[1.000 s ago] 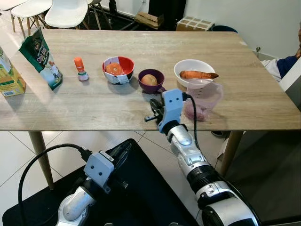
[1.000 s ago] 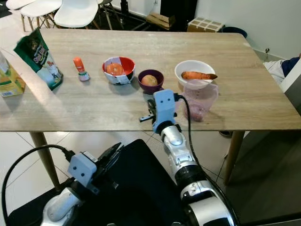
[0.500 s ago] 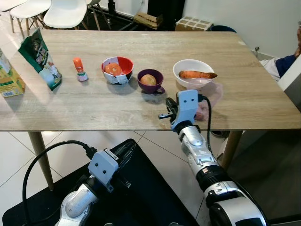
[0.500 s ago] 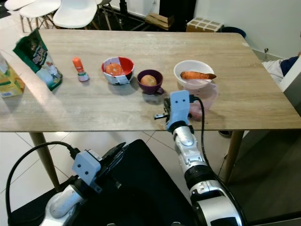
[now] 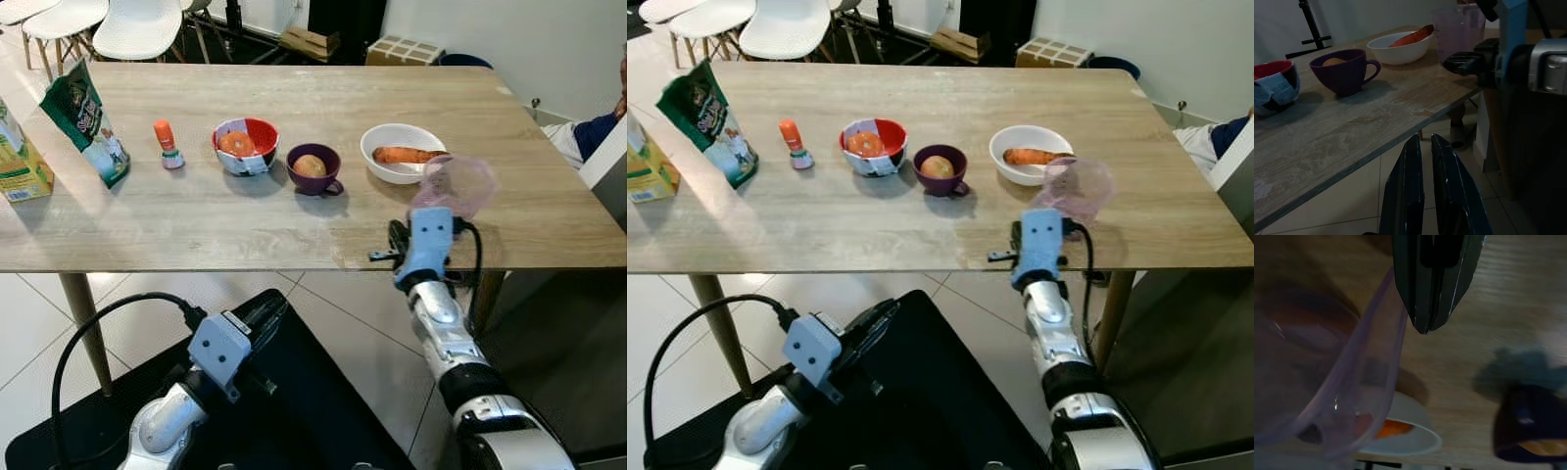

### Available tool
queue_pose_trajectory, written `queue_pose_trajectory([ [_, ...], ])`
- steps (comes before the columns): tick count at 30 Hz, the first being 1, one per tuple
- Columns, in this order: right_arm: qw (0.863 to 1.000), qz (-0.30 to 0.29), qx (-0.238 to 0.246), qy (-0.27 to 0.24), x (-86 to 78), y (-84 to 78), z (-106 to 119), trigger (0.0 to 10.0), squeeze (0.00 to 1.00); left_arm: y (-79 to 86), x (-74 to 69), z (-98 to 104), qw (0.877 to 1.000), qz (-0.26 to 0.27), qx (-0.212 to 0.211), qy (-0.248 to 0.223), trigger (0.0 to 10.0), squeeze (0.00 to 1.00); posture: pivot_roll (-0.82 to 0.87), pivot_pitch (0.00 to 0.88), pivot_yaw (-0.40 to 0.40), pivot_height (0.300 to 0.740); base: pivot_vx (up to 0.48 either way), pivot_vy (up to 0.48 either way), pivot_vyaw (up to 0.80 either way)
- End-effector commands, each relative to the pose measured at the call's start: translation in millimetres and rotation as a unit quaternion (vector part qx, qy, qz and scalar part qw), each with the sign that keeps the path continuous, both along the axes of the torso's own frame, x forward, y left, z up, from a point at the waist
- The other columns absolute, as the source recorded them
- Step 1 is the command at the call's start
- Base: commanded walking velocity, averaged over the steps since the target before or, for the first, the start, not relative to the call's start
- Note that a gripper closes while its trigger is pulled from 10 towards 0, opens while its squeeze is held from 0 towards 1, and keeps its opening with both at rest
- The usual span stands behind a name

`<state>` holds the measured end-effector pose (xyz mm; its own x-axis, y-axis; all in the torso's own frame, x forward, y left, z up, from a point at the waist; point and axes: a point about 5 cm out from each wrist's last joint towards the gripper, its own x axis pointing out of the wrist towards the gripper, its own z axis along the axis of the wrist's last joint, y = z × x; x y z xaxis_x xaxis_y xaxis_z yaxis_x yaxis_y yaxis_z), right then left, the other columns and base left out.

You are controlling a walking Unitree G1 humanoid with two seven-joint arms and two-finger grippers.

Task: Restocking fridge

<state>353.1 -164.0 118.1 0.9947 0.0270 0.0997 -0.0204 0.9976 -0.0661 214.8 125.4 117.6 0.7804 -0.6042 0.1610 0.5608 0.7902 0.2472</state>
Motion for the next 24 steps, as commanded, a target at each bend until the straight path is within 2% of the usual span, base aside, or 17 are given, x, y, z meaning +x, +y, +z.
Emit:
queue_pose_trajectory([
  [1, 1.0, -0.015, 0.0, 0.002, -3.3, -7.1, -4, 10.0, 0.0, 1.2, -3.6, -3, 1.0, -0.008, 0.013, 0.009, 10.0, 0.0, -0.05, 0.131, -0.008, 0.74, 0.0, 0.0, 0.0],
  [6, 0.999, -0.044, -0.004, 0.002, -7.3, -22.0, -7, 10.0, 0.0, 1.3, -3.7, -3, 1.0, -0.009, 0.015, 0.009, 10.0, 0.0, -0.06, 0.132, -0.007, 0.74, 0.0, 0.0, 0.0],
  [7, 0.998, -0.058, -0.005, 0.001, -9.8, -30.0, -8, 10.0, 0.0, 0.9, -3.8, -3, 1.0, -0.01, 0.015, 0.009, 10.0, 0.0, -0.06, 0.132, -0.008, 0.74, 0.0, 0.0, 0.0],
  [13, 0.997, -0.075, -0.003, -0.006, -14.3, -43.0, -8, 10.0, 0.0, 0.1, -3.6, -2, 1.0, -0.011, 0.015, 0.008, 10.0, 0.0, -0.06, 0.132, -0.009, 0.74, 0.0, 0.0, 0.0],
  [15, 0.999, -0.034, 0.025, -0.014, -15.6, -38.5, -5, 10.0, 0.0, -0.4, -3.4, -2, 1.0, -0.012, 0.013, 0.007, 10.0, 0.0, -0.06, 0.132, -0.01, 0.74, 0.0, 0.0, 0.0],
  [17, 0.996, 0.042, 0.067, -0.046, -20.0, -25.0, 3, 10.0, 0.0, -0.9, -3.3, -1, 1.0, -0.013, 0.01, 0.007, 10.0, 0.0, -0.06, 0.132, -0.009, 0.74, 0.0, 0.0, 0.0],
  [18, 0.996, 0.042, 0.067, -0.046, -20.0, -25.0, 3, 10.0, 0.0, -0.9, -3.3, -1, 1.0, -0.013, 0.01, 0.007, 10.0, 0.0, -0.06, 0.132, -0.009, 0.74, 0.0, 0.0, 0.0],
  [21, 0.98, 0.126, 0.129, -0.087, -27.8, -6.8, 13, 10.0, 0.0, -2.0, -2.7, 0, 1.0, -0.015, 0.005, 0.007, 10.0, 0.0, -0.06, 0.132, -0.009, 0.74, 0.0, 0.0, 0.0],
  [22, 0.98, 0.126, 0.129, -0.087, -27.8, -6.8, 13, 10.0, 0.0, -2.0, -2.7, 0, 1.0, -0.015, 0.005, 0.007, 10.0, 0.0, -0.06, 0.132, -0.009, 0.74, 0.0, 0.0, 0.0],
  [23, 0.966, 0.172, 0.17, -0.096, -31.6, 2.5, 18, 10.0, 0.0, -2.4, -2.4, 0, 1.0, -0.016, 0.004, 0.006, 10.0, 0.0, -0.06, 0.131, -0.009, 0.74, 0.0, 0.0, 0.0],
  [24, 0.966, 0.172, 0.17, -0.096, -31.6, 2.5, 18, 10.0, 0.0, -2.4, -2.4, 0, 1.0, -0.016, 0.004, 0.006, 10.0, 0.0, -0.06, 0.131, -0.009, 0.74, 0.0, 0.0, 0.0],
])
